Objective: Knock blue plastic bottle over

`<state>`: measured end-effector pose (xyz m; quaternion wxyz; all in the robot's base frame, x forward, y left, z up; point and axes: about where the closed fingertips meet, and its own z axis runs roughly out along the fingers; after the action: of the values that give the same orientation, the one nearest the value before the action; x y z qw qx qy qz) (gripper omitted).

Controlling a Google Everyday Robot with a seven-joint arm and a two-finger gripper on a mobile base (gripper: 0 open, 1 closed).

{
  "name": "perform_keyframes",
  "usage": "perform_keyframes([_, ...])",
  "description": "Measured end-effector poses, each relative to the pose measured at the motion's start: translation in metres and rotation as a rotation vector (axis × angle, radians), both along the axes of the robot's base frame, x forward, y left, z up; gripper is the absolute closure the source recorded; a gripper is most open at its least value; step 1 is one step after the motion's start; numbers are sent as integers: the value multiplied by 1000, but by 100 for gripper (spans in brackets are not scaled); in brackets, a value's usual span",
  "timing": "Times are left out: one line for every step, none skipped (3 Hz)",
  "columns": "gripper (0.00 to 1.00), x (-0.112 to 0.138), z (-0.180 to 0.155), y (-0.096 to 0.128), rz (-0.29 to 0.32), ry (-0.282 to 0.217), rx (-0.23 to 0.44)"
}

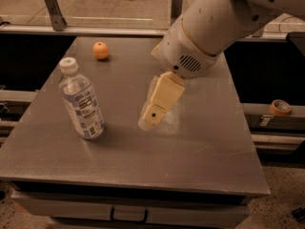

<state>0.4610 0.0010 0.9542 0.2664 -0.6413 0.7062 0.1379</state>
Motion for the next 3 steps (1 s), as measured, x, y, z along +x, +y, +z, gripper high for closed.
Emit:
perform_keyframes([0, 7, -14, 9, 18, -6, 94])
perform_keyframes([0, 15, -27, 24, 24, 8, 210])
perform_keyframes([0, 20, -36, 53, 43, 34, 330])
